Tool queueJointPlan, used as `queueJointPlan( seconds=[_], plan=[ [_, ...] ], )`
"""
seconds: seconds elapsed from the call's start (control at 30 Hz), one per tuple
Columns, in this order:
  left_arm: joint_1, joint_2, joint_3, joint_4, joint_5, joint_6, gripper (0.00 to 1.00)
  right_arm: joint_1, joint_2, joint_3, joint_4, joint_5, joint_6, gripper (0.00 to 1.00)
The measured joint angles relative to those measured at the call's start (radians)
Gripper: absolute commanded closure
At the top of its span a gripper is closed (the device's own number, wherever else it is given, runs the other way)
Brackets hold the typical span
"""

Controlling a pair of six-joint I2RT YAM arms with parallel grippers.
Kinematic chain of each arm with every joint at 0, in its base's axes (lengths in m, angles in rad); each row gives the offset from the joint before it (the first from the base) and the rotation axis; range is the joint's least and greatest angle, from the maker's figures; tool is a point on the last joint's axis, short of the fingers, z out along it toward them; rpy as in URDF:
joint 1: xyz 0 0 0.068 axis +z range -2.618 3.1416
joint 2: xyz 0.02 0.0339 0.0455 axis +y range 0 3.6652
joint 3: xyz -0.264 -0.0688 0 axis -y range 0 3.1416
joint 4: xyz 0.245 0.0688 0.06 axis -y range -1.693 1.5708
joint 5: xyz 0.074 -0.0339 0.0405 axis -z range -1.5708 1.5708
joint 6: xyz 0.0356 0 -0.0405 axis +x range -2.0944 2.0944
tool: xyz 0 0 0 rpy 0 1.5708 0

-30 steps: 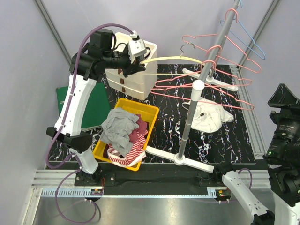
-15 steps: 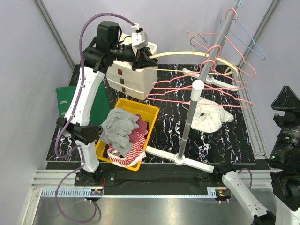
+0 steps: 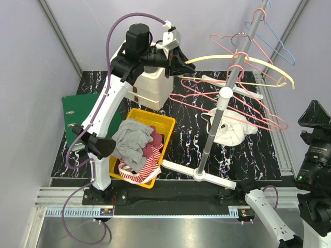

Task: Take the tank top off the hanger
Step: Place the hanger at the clothesline.

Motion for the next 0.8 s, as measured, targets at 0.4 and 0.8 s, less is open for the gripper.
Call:
queueJointPlan(
  seconds=[0.4,0.8],
  plan=[
    [-0.022,0.067,-0.046,0.117,-0.041,-0.114,1.0,0.0,-0.054,-0.006,-0.006,0.016,-0.016,0.23],
    [-0.036,0.038,-0.149,0.087,-0.088,-0.056,0.56,0.0,-0.063,-0.029,-0.03,0.016,-0.004,0.23]
  ],
)
